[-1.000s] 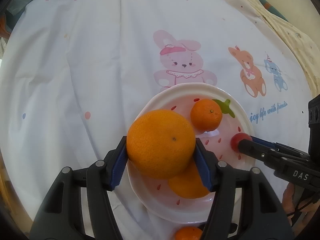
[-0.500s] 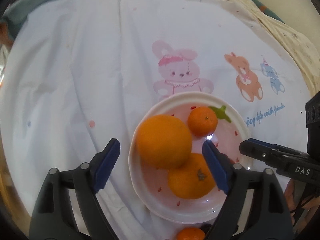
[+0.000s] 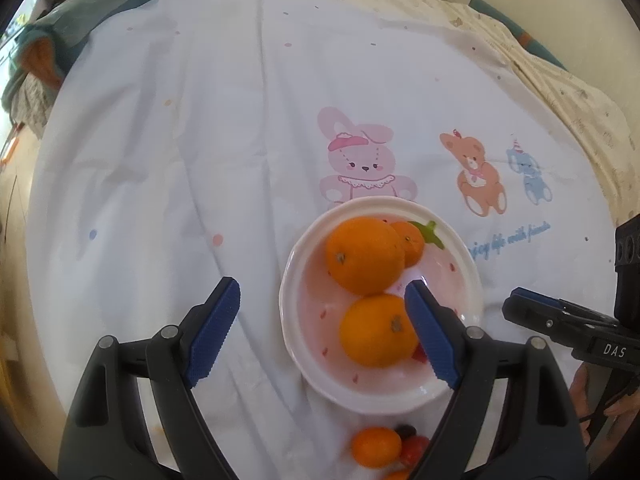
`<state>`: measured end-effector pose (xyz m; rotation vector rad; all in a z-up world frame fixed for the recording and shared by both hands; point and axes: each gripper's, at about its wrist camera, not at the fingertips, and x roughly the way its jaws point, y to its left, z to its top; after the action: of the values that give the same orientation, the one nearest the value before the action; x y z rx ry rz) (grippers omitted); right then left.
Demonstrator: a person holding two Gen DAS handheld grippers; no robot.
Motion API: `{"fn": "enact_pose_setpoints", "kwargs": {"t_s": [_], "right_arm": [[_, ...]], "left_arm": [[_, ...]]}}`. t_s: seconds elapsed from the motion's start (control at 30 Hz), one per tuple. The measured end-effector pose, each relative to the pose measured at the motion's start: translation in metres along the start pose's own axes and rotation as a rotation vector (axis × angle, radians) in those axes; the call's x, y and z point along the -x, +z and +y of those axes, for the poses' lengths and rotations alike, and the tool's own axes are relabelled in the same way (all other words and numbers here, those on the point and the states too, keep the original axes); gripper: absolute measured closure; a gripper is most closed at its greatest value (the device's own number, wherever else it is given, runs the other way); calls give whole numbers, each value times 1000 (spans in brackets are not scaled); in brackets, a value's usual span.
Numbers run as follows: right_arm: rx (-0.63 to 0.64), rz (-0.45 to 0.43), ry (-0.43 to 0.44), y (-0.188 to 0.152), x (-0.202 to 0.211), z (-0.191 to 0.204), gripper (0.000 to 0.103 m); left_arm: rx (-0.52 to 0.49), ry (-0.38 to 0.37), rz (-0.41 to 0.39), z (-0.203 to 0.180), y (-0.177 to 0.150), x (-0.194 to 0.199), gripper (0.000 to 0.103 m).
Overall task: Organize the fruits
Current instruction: 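Open both tools and move them back toward the remaining fruit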
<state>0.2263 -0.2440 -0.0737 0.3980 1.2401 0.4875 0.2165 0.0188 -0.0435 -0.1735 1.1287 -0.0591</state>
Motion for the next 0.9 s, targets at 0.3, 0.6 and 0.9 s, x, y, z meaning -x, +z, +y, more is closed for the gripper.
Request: {"fn": "enact_pose_setpoints", "kwargs": {"t_s": [0.3, 0.6, 0.9], "right_arm": [[29, -23, -36, -39, 35, 8, 36], [-52, -36, -78, -82, 65, -7, 36], [-90, 1, -142, -107, 63, -22, 36]], "left_arm": [[7, 13, 43, 3, -36, 30, 21], [-164, 57, 216, -15, -89, 19, 21], [-365, 55, 334, -30, -120, -10, 23]]}}
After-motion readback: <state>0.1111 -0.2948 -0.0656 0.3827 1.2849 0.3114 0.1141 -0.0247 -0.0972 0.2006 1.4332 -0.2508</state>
